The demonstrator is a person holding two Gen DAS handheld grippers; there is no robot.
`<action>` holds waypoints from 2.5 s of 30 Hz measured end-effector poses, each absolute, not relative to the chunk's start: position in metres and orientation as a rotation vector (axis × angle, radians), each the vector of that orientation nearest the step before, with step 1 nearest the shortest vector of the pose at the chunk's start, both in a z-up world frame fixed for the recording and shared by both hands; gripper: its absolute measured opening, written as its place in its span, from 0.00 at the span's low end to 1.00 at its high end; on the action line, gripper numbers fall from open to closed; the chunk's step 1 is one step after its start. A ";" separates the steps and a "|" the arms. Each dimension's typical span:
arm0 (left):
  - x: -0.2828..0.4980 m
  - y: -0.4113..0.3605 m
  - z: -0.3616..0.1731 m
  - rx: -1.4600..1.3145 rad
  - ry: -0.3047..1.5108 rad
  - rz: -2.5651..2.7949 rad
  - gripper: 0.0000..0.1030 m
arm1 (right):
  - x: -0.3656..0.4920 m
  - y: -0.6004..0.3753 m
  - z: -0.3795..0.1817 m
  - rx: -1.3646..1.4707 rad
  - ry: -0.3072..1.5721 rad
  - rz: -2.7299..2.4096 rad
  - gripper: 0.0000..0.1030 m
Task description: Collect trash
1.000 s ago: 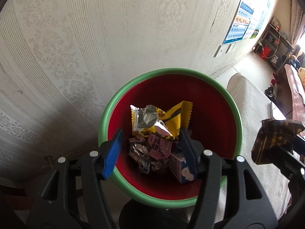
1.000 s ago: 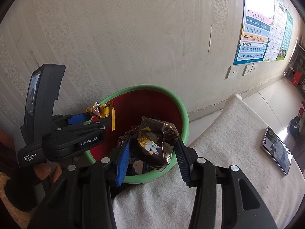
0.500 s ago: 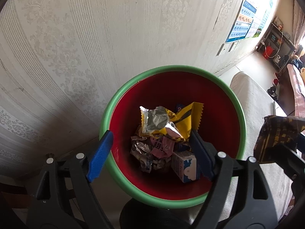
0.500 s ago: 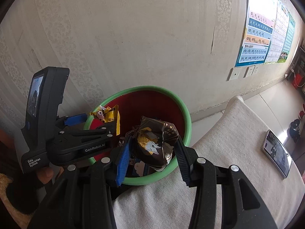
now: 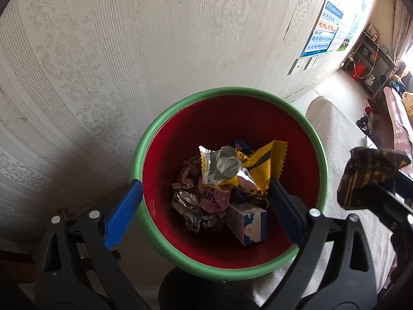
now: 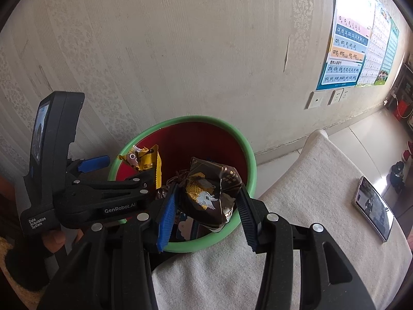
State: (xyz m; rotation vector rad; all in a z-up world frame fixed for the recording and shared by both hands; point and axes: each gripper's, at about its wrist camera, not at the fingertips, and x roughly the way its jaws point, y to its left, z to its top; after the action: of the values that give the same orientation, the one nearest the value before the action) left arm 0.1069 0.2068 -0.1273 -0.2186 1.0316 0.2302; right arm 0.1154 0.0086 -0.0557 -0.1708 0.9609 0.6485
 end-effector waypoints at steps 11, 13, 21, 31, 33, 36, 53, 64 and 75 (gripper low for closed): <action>0.094 0.192 -0.115 -0.197 0.943 0.104 0.91 | 0.149 0.038 -0.049 -0.043 1.069 0.795 0.43; 0.090 0.191 -0.111 -0.203 0.911 0.080 0.91 | 0.155 0.041 -0.055 -0.054 1.086 0.777 0.43; 0.084 0.203 -0.109 -0.279 0.881 0.120 0.91 | 0.163 0.038 -0.068 -0.102 1.090 0.699 0.44; 0.074 0.207 -0.107 -0.287 0.886 0.207 0.92 | 0.144 0.025 -0.037 -0.125 0.979 0.688 0.76; 0.070 0.205 -0.104 -0.277 0.879 0.219 0.92 | 0.138 0.016 -0.028 -0.111 0.955 0.680 0.81; 0.063 0.199 -0.101 -0.254 0.866 0.226 0.92 | 0.124 -0.002 -0.013 -0.086 0.910 0.668 0.85; 0.014 0.087 0.002 -0.132 0.445 0.209 0.95 | 0.027 -0.165 0.028 0.019 0.591 0.231 0.93; 0.014 0.049 0.047 -0.119 0.441 0.027 0.95 | 0.032 -0.208 0.074 0.061 0.544 0.067 0.93; 0.014 0.054 0.038 -0.134 0.468 0.061 0.95 | 0.035 -0.200 0.073 0.041 0.560 0.072 0.93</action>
State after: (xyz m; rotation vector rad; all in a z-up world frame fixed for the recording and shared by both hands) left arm 0.0142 0.0541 0.0378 -0.1345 0.4678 0.0610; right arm 0.0352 -0.2000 0.0725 0.0408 0.5595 0.0718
